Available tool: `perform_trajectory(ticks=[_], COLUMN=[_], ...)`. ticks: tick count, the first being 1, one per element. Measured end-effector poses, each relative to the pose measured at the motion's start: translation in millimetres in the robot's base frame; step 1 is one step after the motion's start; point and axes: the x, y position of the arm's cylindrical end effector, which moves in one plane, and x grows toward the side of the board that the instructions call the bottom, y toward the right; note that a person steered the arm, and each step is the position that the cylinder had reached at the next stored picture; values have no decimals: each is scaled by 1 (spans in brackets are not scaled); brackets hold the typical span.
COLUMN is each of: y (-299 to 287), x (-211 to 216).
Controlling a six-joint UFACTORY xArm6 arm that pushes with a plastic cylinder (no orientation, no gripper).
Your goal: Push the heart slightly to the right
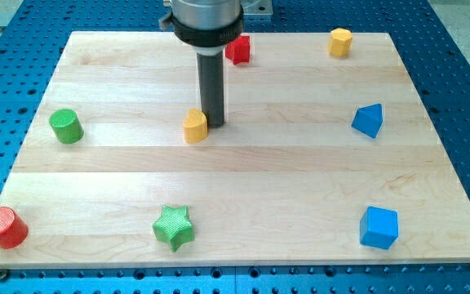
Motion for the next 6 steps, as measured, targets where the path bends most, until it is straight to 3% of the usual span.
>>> perform_trajectory(ticks=[2,3,4,6], y=[-18,-84,-103,-26], x=[-32,-33,-8,26])
